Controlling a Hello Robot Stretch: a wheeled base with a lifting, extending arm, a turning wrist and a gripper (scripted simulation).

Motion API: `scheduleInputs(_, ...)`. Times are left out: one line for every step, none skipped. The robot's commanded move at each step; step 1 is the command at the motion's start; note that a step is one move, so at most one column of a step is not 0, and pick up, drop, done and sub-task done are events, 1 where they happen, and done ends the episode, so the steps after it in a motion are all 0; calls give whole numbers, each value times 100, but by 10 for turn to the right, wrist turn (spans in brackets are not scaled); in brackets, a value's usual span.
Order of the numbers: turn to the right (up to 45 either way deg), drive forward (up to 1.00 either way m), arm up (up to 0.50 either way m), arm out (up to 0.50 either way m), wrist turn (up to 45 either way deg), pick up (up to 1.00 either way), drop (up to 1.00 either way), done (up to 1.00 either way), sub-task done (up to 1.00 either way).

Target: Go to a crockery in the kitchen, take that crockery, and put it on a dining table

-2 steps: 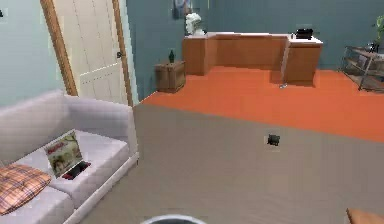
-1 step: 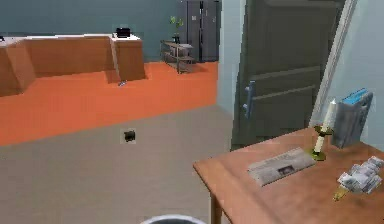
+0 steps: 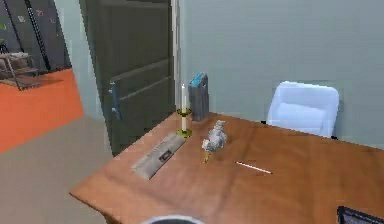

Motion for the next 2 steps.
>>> scheduleInputs(-450, 0, 0, 0, 0, 0, 0, 0, 0)
scheduleInputs(-450, 0, 0, 0, 0, 0, 0, 0, 0)
